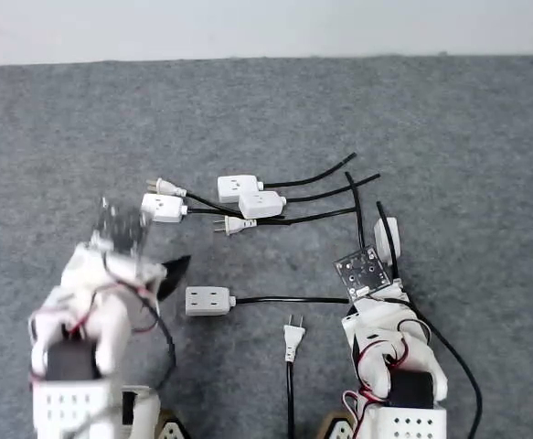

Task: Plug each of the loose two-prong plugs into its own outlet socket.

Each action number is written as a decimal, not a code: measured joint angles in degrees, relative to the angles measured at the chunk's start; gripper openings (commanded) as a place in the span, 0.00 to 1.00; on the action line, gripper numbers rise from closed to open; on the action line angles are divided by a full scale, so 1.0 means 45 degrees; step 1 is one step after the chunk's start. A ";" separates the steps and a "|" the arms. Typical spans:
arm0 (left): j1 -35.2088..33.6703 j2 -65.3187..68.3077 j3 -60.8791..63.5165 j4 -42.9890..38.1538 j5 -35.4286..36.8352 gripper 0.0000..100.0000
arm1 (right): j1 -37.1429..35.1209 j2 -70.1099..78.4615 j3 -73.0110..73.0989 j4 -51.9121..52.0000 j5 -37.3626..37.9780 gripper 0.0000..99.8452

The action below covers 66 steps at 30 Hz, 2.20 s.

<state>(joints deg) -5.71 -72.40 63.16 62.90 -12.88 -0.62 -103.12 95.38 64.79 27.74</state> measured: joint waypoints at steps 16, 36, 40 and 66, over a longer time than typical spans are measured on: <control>0.0039 0.6349 0.0332 -0.3888 0.2188 0.35 | 0.0000 0.0000 0.0000 0.0000 0.0000 0.18; 0.0567 0.2794 0.3263 -0.5040 0.2227 0.35 | 0.0000 -0.0176 -0.4063 0.2266 0.0039 0.23; 0.0527 0.2794 0.3263 -0.5040 0.2227 0.35 | 0.0000 -0.0176 -0.4278 0.2481 0.0293 0.25; 0.0527 0.2794 0.3263 -0.5040 0.2227 0.35 | -0.2227 1.4281 -1.0725 0.2481 -0.3712 0.23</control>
<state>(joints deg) -3.34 -59.82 77.85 40.22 -2.86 -10.64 -38.86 47.12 75.96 11.03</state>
